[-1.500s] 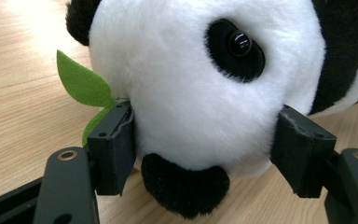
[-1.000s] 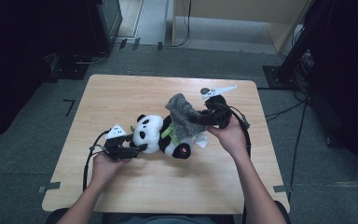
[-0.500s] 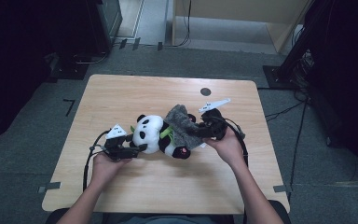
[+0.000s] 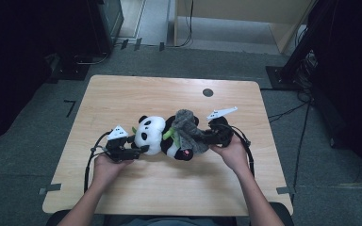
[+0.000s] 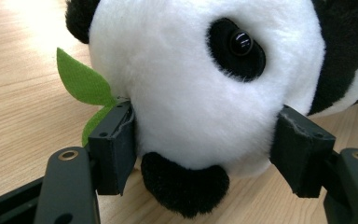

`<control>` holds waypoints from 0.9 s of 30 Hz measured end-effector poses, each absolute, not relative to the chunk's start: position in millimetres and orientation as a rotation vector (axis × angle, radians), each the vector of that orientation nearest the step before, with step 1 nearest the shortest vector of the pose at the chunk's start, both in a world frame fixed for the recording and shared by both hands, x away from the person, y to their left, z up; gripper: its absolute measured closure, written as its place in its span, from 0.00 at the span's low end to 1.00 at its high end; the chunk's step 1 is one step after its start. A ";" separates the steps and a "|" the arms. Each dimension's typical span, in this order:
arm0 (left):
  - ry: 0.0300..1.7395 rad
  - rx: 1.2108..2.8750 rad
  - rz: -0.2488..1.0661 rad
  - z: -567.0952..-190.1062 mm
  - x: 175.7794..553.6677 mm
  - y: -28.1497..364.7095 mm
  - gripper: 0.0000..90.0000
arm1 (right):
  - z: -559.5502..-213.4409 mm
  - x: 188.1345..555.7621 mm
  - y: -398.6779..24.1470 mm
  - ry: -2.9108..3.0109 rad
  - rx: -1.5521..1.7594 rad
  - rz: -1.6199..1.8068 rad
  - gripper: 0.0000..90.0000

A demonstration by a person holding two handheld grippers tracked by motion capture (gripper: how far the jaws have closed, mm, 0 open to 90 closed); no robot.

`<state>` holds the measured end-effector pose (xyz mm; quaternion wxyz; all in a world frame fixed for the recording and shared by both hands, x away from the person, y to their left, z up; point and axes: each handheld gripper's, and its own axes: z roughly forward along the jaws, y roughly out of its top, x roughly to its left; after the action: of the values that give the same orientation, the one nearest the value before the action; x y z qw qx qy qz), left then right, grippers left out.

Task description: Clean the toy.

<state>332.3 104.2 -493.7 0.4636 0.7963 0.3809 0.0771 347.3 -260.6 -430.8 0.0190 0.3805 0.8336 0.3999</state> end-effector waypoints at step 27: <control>0.928 1.957 0.173 -493.3 337.5 105.5 0.34 | -464.4 350.0 -295.9 2.556 1.344 1.092 0.84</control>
<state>337.5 105.5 -493.3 0.4659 0.7970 0.3779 0.0704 350.0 -295.9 -464.4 0.0272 0.4352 0.8275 0.3536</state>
